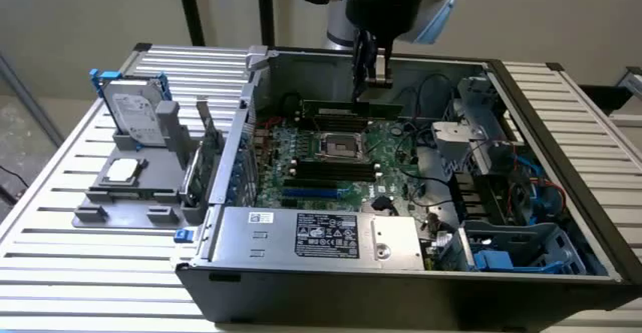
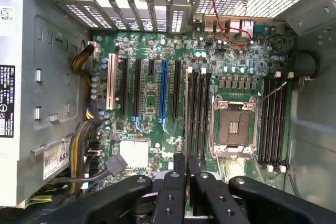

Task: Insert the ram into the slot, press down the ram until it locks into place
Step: 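Insert the ram into the slot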

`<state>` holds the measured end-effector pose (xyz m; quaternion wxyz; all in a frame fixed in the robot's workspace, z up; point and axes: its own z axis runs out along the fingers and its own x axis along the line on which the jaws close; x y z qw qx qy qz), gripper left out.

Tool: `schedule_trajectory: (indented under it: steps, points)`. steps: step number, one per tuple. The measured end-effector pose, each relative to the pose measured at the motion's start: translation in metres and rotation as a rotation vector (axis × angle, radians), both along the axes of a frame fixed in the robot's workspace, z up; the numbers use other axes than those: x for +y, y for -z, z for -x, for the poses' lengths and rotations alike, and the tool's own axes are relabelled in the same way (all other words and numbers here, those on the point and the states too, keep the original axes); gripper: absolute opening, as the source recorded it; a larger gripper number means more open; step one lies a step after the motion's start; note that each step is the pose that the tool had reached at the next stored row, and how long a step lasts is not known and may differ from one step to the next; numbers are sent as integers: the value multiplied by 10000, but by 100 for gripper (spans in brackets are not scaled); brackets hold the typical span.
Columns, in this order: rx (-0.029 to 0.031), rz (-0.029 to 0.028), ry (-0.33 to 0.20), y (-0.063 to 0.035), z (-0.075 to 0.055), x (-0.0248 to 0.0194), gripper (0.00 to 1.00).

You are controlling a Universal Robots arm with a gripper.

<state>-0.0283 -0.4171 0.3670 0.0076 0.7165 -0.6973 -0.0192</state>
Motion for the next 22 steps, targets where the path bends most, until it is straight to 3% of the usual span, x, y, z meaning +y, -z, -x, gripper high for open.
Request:
schedule_trajectory:
  steps: [13, 22]
  points:
    - [0, 1, 2, 12, 0, 1, 13]
    - [0, 17, 251, 175, 39, 75, 13]
